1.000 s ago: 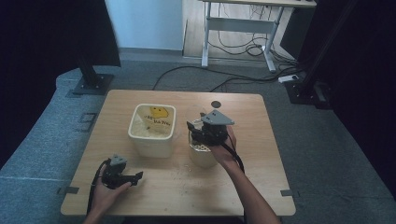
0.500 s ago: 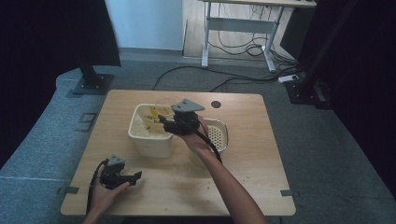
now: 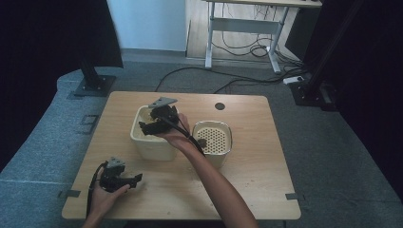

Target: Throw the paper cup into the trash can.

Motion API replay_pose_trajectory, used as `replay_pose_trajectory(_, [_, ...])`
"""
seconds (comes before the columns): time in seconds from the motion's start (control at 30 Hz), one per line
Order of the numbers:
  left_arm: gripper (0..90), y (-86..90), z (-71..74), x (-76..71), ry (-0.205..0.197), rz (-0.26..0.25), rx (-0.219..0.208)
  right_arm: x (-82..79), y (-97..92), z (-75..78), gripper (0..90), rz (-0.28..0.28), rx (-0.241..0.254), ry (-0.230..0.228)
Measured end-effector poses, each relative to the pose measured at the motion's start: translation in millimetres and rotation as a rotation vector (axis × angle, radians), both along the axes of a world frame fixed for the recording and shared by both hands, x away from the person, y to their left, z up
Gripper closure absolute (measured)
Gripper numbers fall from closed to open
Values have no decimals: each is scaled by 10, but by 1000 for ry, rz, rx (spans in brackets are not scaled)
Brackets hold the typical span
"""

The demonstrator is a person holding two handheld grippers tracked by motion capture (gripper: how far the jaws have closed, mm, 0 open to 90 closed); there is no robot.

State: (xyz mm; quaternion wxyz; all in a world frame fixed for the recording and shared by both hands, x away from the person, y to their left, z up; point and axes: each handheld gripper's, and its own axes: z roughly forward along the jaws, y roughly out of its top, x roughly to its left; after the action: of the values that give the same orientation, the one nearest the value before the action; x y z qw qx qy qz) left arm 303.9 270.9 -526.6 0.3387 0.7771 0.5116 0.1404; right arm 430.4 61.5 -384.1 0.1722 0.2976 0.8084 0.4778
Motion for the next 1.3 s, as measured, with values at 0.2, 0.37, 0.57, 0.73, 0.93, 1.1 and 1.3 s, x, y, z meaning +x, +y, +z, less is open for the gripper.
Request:
replay_pose_trajectory(0.2, [148,-13,12,-11,-4,0,6,-161,-445,23,153,-31,46,-24])
replay_pose_trajectory(0.37, [148,-16,7,-6,-1,8,6,-358,-861,28,176,-48,84,-60])
replay_pose_trajectory(0.57, [149,-9,7,1,0,14,3,-598,-1379,-9,187,-85,117,-93])
replay_pose_trajectory(0.73, [149,-9,18,4,-3,20,1,-790,-1817,-125,199,-130,147,-119])
replay_pose_trajectory(0.93, [149,-19,21,7,0,15,-1,-982,-2334,-292,211,-209,189,-137])
replay_pose_trajectory(1.1, [150,-22,16,19,0,20,-3,-1124,-2666,-467,213,-255,220,-139])
replay_pose_trajectory(1.3, [150,-22,16,32,-1,21,-1,-1175,-2850,-681,209,-295,234,-110])
